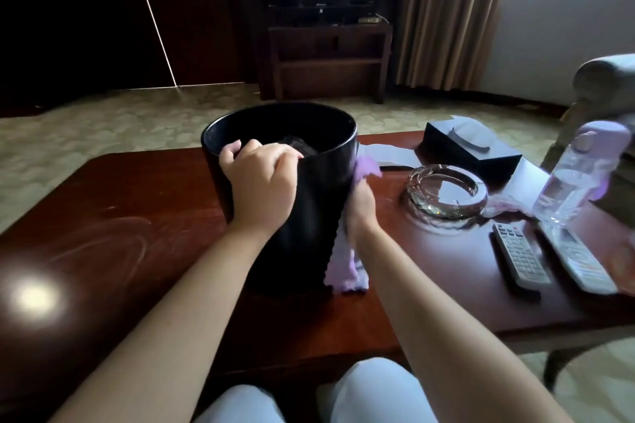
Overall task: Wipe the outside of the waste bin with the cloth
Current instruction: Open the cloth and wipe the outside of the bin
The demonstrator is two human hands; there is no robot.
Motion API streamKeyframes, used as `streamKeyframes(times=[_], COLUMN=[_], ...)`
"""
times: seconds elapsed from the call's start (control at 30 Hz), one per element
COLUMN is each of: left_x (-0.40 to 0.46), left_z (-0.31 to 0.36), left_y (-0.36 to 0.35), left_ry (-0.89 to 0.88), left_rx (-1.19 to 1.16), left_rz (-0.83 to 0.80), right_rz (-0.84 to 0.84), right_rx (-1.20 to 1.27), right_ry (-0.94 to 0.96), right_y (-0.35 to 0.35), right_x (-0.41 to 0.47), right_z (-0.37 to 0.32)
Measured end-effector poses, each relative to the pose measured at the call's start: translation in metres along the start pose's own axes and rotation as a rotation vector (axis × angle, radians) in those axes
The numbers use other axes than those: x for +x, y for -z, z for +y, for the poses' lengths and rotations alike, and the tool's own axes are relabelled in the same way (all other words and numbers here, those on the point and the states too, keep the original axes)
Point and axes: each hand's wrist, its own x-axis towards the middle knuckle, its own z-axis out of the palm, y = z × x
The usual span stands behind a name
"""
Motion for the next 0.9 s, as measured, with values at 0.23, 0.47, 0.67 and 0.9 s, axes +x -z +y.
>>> streamKeyframes(times=[0.23,0.47,0.67,0.9], left_x=[0.006,0.010,0.016,0.002], left_z=[-0.015,-0.030,-0.036,0.022], left_y=[0.015,0.020,0.026,-0.011], left_ry=[0.019,-0.015,-0.043,0.023], left_rx=[-0.237,-0.245,-0.103,0.118], left_rz=[0.013,-0.044,-0.023,0.024], right_rz=[0.431,0.137,0.312,0.505], right_rx=[0.033,-0.075,-0.021,0.338], right_ry=[-0.035,0.399,-0.350,-0.186], right_y=[-0.010,-0.006,0.002,-0.044], right_x=[-0.070,-0.033,-0.051,-0.083], right_z=[0.042,-0.035,0.054,0.062])
